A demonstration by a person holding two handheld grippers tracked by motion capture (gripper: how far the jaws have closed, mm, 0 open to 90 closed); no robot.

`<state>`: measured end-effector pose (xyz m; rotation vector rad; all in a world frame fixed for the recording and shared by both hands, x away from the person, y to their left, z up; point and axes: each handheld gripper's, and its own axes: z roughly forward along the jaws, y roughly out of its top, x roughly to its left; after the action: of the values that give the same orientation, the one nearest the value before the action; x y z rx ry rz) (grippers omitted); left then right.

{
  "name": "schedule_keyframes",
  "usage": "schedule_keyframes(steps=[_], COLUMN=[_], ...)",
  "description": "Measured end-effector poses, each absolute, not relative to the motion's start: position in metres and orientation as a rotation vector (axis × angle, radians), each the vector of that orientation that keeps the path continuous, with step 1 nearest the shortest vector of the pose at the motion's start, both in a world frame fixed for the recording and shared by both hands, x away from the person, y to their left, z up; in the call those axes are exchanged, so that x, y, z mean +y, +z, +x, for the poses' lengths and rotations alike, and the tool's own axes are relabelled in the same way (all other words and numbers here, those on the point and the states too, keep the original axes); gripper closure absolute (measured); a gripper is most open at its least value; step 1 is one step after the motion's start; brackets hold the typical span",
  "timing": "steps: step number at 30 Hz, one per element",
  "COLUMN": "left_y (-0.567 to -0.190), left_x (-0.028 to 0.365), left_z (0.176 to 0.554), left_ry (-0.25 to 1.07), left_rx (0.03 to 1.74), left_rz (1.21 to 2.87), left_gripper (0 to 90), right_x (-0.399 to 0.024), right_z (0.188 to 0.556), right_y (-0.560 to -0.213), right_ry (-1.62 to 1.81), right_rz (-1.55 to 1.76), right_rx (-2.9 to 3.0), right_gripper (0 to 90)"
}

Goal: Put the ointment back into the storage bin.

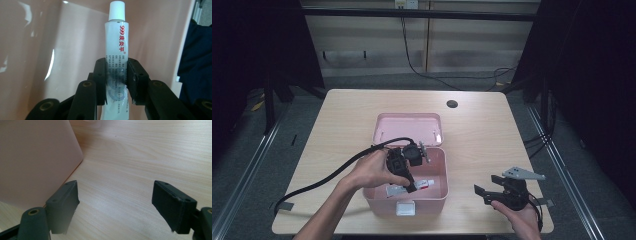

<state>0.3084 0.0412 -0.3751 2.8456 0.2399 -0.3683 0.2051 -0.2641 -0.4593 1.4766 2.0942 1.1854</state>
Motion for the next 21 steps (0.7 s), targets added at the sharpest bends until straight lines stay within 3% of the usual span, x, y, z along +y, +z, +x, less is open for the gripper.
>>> schedule_keyframes(steps=[13,21], left_y=[-0.393,-0.405], left_x=[0.032,0.031], left_z=[0.307,0.307], left_ry=[-0.408,-0.497], left_rx=[0.204,0.156], left_rz=[2.872,2.894], left_gripper=[70.7,70.7], right_x=[-0.264,-0.263], right_z=[0.205,0.206], right_y=[-0.46,-0.461], right_ry=[1.178,1.168], right_rz=[1.484,1.474], right_rx=[2.099,2.118], right_gripper=[20.2,19.9])
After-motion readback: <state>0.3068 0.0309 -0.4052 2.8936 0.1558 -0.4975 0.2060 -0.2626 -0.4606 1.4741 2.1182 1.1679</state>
